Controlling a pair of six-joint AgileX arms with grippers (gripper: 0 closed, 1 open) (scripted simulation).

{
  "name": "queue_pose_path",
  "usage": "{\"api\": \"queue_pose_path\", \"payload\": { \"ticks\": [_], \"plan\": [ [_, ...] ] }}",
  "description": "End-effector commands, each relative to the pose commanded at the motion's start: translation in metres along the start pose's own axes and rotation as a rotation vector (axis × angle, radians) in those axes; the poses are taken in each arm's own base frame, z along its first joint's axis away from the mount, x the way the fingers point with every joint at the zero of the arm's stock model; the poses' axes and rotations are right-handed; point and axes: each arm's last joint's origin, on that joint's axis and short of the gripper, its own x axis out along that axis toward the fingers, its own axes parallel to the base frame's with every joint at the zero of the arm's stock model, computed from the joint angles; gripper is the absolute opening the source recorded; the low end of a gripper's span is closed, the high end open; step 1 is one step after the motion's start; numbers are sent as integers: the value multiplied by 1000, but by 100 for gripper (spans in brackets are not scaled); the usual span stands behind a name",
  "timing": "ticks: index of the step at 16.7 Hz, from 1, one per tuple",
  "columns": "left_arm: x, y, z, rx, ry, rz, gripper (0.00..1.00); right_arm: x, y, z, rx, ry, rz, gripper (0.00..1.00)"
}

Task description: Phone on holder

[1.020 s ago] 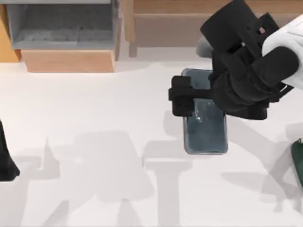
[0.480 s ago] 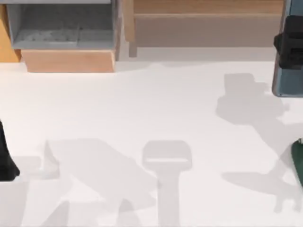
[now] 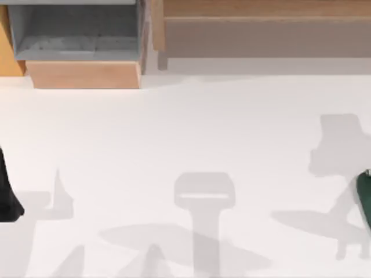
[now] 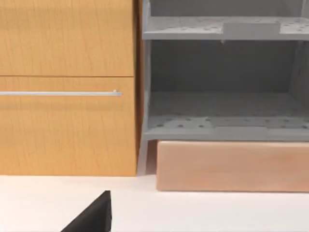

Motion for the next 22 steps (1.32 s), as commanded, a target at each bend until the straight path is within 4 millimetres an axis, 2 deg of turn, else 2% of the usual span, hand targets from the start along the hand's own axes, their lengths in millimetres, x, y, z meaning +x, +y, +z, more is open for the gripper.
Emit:
{"api": "queue_pose_path", "payload": {
  "ticks": [6, 10, 13, 22],
  "plan": [
    [0, 0, 0, 0, 0, 0, 100, -9, -15, -56, -34, -19, -59, 0],
    [0, 0, 0, 0, 0, 0, 100, -5, -19, -82, -42, -8, -75, 0],
    [0, 0, 0, 0, 0, 0, 100, -4, -20, -89, -43, -1, -77, 0],
    [0, 0, 0, 0, 0, 0, 100, -1, -20, -93, -42, -13, -73, 0]
  ]
}}
